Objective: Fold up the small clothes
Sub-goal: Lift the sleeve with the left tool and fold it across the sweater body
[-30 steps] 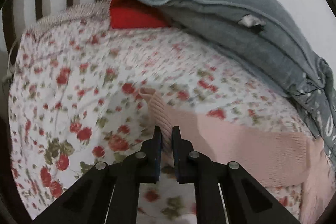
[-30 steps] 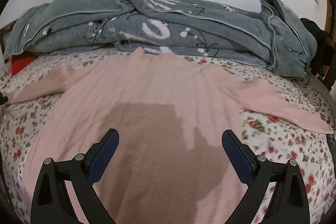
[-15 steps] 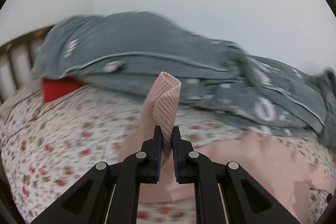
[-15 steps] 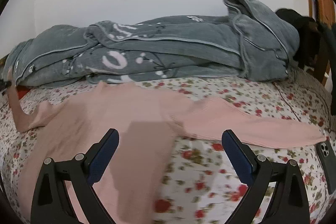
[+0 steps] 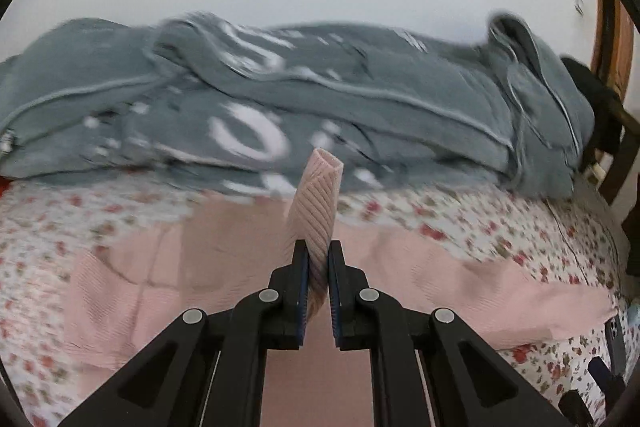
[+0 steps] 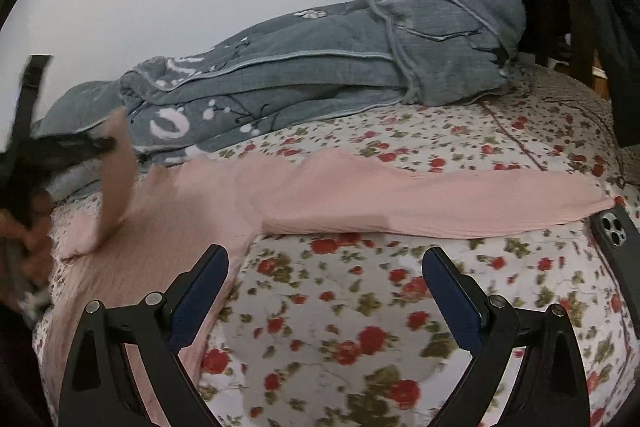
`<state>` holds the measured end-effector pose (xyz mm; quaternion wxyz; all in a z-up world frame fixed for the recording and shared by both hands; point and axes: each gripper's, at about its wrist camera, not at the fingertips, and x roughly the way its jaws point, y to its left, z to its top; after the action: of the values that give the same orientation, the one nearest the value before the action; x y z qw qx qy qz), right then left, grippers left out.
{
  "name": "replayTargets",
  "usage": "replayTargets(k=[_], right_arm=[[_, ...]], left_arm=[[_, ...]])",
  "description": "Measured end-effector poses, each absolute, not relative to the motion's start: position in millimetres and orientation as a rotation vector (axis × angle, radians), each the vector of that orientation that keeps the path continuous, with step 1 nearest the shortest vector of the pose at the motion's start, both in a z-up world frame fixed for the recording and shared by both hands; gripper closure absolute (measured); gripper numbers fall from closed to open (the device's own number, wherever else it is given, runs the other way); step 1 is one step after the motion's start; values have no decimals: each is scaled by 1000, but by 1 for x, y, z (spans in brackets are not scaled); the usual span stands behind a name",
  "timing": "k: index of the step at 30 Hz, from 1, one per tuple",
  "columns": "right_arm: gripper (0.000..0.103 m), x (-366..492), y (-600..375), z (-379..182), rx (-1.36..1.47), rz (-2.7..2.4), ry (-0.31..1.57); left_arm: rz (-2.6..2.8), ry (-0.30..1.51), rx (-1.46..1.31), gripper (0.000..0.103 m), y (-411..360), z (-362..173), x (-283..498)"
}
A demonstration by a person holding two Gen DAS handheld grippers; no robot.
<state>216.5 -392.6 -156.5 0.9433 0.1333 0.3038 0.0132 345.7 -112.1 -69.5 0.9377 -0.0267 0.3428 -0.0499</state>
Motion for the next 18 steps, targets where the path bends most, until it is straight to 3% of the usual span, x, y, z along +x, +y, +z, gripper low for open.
replayTargets(k=[8, 11, 16, 18], right_arm=[[6, 220, -397, -164, 270, 9, 657], [6, 221, -394, -165, 273, 22, 659], [6, 226, -381, -168, 261, 40, 667], [6, 227, -373, -169, 246, 48, 669]], left_arm=[[-198, 836, 1, 92, -172, -125, 352], [-351, 892, -90, 79, -167, -128, 351], [-310, 887, -70, 77, -140, -115, 343], [-256, 863, -66, 63, -106, -109, 334]])
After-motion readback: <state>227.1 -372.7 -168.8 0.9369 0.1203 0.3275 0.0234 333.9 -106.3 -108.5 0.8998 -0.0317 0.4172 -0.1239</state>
